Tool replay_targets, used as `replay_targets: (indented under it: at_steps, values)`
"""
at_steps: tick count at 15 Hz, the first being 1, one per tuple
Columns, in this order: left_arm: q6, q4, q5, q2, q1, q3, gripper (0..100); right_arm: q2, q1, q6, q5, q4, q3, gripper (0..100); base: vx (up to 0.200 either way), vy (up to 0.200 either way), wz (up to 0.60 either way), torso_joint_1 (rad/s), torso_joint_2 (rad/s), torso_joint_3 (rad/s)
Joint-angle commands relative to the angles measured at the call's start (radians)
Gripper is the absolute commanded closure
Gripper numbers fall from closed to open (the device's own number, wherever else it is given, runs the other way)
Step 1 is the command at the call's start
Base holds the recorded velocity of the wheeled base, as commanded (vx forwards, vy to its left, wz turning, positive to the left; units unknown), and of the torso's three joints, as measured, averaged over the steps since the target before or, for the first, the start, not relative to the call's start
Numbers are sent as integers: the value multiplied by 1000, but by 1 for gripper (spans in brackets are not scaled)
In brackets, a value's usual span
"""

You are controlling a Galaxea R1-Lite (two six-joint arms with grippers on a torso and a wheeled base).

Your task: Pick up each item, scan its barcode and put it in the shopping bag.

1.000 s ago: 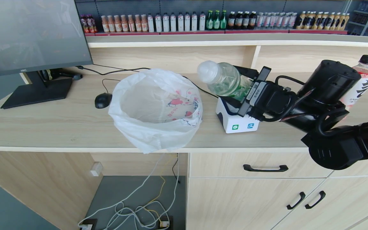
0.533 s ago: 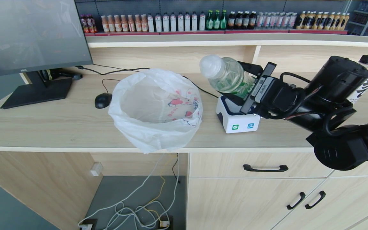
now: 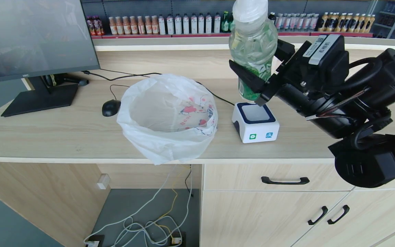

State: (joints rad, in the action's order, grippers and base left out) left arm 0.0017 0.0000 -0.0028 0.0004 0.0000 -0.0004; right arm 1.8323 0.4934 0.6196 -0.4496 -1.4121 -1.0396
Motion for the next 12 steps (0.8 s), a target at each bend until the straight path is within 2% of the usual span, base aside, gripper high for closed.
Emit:
replay_targets:
  at_steps: [1, 4, 8, 12]
  values:
    - [0, 0, 0, 0, 0, -1, 0, -12, 5, -100, 52, -50, 0, 100, 0, 0, 0, 0, 0, 0]
    - [0, 0, 0, 0, 0, 0, 0, -44, -1, -199, 103, -54, 3, 100, 0, 0, 0, 0, 0, 0]
    - [0, 0, 0, 0, 0, -1, 0, -110, -4, -420, 347, -74, 131, 100, 0, 0, 0, 0, 0, 0]
    - [0, 0, 0, 0, -2, -1, 0, -133, -4, -534, 539, -79, 231, 100, 0, 0, 0, 0, 0, 0]
